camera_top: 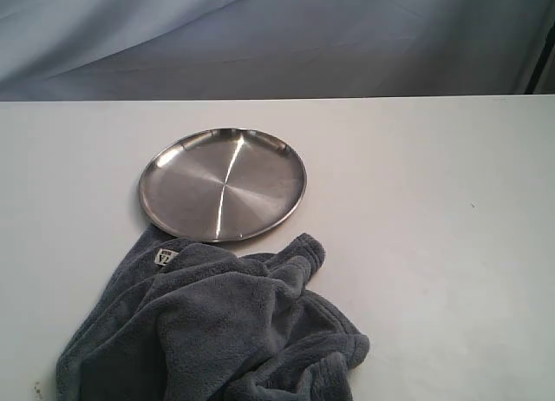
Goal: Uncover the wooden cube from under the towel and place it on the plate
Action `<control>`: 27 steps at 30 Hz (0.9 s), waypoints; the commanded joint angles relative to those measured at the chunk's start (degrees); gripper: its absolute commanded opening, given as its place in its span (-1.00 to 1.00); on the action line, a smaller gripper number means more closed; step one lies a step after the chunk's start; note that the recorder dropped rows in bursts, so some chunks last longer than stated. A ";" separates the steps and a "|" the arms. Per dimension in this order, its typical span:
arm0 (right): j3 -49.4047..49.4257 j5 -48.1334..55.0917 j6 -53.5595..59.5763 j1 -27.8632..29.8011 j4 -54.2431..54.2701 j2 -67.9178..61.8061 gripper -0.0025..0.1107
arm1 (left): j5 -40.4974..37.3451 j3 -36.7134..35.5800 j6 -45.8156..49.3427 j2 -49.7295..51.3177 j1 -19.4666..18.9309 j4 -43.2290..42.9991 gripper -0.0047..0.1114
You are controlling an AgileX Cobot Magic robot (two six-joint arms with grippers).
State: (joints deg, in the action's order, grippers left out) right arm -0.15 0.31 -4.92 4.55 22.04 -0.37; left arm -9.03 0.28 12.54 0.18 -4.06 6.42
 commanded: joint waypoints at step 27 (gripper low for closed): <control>0.15 0.68 -0.23 0.00 0.28 0.37 -0.90 | 4.96 -0.28 -8.38 -0.18 0.28 11.87 -0.92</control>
State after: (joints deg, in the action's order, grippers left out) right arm -0.15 0.31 -4.92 4.55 22.04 -0.37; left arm -8.14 0.28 7.16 0.18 -4.06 13.62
